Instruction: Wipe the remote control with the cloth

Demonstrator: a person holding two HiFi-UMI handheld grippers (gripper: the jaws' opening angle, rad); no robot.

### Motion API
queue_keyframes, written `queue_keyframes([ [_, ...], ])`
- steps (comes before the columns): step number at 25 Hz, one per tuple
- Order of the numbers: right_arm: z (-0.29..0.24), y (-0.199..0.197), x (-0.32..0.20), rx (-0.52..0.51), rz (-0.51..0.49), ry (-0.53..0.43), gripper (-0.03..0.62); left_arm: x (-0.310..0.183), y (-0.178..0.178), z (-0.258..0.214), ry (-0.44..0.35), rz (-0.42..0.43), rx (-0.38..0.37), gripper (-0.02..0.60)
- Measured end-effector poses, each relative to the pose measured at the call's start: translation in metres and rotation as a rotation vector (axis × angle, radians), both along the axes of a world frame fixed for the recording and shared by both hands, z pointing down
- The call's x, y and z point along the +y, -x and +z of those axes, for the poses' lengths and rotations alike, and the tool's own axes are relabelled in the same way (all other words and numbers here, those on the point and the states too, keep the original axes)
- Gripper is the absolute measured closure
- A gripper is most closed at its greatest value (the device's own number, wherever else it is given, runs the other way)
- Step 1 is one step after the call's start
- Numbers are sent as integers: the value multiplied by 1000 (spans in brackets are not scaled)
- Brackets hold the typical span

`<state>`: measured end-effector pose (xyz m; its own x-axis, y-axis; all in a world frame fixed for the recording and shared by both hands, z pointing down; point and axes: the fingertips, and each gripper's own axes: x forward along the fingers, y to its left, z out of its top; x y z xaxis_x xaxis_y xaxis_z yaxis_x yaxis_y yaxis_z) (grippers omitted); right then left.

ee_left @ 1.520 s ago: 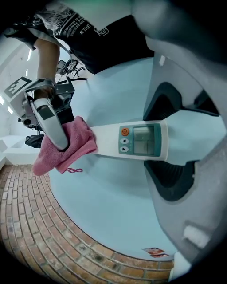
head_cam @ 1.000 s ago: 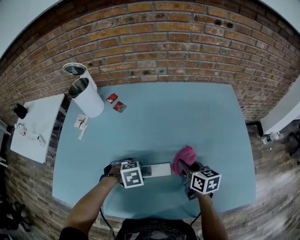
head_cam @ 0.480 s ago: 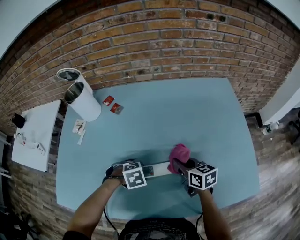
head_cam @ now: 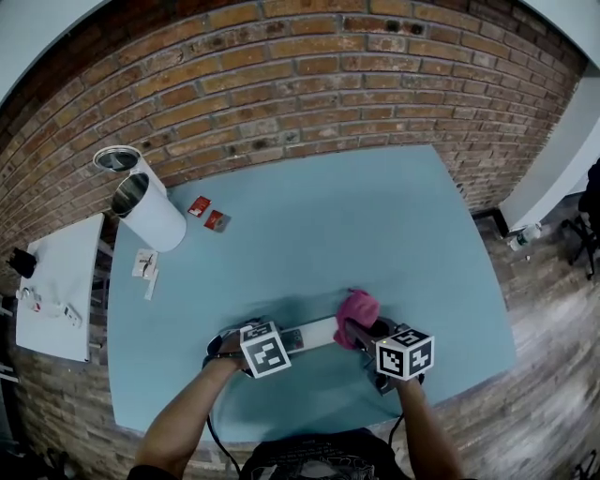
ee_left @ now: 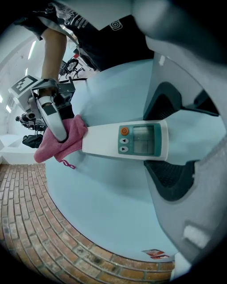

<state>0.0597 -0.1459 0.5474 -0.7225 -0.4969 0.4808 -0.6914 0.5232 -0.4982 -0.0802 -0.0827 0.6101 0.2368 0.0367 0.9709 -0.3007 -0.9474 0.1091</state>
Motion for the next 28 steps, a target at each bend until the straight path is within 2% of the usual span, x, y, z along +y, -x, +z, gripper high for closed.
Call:
queue_keyframes([
  [10,3,-5,19,20,64,10,530,-1,0,0,-1,-1,6,301],
  [17,-8,-16,28,16,197,-12,530,-2,0,-1,-8,-7,23,301],
  [28,1,4,59,15,202,11,530,-2,0,-2,-17,-4,58,301],
])
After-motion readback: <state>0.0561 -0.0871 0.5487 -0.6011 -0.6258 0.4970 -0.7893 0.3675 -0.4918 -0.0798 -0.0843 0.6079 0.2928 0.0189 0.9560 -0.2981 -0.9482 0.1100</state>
